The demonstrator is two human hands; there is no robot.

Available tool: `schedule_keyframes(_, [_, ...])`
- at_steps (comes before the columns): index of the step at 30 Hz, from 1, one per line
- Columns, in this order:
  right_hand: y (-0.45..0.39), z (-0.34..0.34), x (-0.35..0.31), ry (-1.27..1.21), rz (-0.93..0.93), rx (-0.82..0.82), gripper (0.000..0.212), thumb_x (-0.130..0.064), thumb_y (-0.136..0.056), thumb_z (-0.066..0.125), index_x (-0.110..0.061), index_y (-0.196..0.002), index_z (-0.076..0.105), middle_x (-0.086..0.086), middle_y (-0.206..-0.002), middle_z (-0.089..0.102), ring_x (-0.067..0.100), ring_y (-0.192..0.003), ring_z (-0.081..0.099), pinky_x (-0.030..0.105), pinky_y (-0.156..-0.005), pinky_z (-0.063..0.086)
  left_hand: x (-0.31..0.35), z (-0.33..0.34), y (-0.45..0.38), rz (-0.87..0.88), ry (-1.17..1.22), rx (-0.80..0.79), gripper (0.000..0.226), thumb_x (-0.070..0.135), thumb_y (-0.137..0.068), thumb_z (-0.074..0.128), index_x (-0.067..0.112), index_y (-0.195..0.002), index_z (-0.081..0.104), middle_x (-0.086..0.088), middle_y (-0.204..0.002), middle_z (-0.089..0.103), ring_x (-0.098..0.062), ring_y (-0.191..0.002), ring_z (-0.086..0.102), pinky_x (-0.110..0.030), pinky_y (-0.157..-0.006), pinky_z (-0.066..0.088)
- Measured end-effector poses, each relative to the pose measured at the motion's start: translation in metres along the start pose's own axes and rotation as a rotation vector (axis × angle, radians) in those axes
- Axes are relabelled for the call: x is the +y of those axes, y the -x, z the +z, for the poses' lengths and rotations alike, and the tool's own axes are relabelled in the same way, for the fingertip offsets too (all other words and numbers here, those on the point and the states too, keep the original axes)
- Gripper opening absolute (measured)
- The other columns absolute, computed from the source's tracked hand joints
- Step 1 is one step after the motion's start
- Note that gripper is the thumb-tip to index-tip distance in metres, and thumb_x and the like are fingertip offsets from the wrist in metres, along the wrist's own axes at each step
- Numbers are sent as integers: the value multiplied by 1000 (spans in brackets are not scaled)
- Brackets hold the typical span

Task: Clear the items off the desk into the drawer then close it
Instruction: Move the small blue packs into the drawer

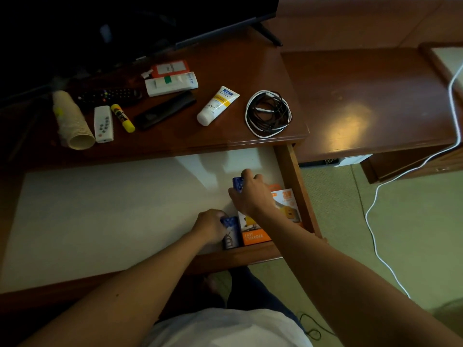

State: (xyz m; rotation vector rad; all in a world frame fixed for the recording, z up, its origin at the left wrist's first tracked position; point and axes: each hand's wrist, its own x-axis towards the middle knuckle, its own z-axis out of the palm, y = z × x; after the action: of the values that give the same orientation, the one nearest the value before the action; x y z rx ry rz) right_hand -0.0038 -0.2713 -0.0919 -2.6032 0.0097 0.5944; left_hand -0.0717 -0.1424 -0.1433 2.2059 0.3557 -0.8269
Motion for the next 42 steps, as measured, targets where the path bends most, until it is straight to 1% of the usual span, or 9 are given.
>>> schedule_keyframes(3, [-3,5,-4,9,-21,6,56,-48,-90,67,-19,-130,42,13,-126,47,35,-108,57,39,-80,52,-4,-5,0,-34,89,-50,27,12,-90,55,28,-103,73,-3,-100,74,-22,-86,72,-39,-73,63])
schedule_keyframes(6, [-5,9,-8,34,-56,-9,57,-49,-89,67,-17,-129,43,12,-126,48,34,-107,58,35,-75,47,-8,-11,7,-20,134,-15,28,14,-96,47,27,-109,68,-6,-100,71,-26,-85,70,-38,-67,63])
schedule_keyframes(10, [-8,14,-15,134,-103,-45,63,-57,-87,65,-17,-131,44,12,-125,54,33,-107,58,42,-81,54,-26,-18,10,59,-21,120,34,18,-98,47,20,-128,63,-6,-126,66,-24,-113,62,-33,-93,51])
schedule_keyframes(12, [-10,17,-18,194,-133,-38,65,-60,-86,63,-17,-132,46,12,-125,56,33,-110,56,45,-86,53,-35,-23,11,65,-70,162,38,16,-96,51,20,-132,61,-5,-130,64,-22,-116,60,-36,-97,50])
schedule_keyframes(16, [-16,25,-22,368,-173,-15,68,-68,-87,55,-18,-133,48,12,-129,59,34,-120,51,51,-96,43,-46,-32,12,110,-205,259,43,14,-93,54,22,-135,57,-3,-135,55,-23,-122,54,-38,-100,49])
schedule_keyframes(20, [-22,30,-24,504,-201,-18,68,-70,-88,52,-20,-134,49,11,-133,59,35,-127,44,54,-101,34,-53,-38,11,100,-300,270,46,16,-94,54,23,-139,53,-1,-143,46,-26,-131,43,-39,-106,43])
schedule_keyframes(28, [-29,45,-22,591,-175,-104,68,-69,-88,53,-18,-134,50,13,-135,56,37,-130,39,56,-104,28,-55,-43,11,59,-374,235,50,21,-94,51,24,-143,49,-4,-154,35,-30,-137,35,-40,-111,36])
schedule_keyframes(37, [-27,45,-18,629,-173,-163,66,-68,-91,49,-16,-130,60,15,-141,47,37,-134,34,59,-108,24,-56,-43,6,59,-396,229,50,22,-93,51,23,-143,50,-5,-154,35,-30,-136,36,-41,-110,38])
schedule_keyframes(42, [-16,46,-11,553,-240,-127,61,-55,-96,50,-21,-146,41,12,-149,39,38,-139,31,60,-110,23,-56,-42,7,56,-414,212,50,22,-93,51,23,-143,49,-5,-155,32,-30,-137,34,-42,-109,37])
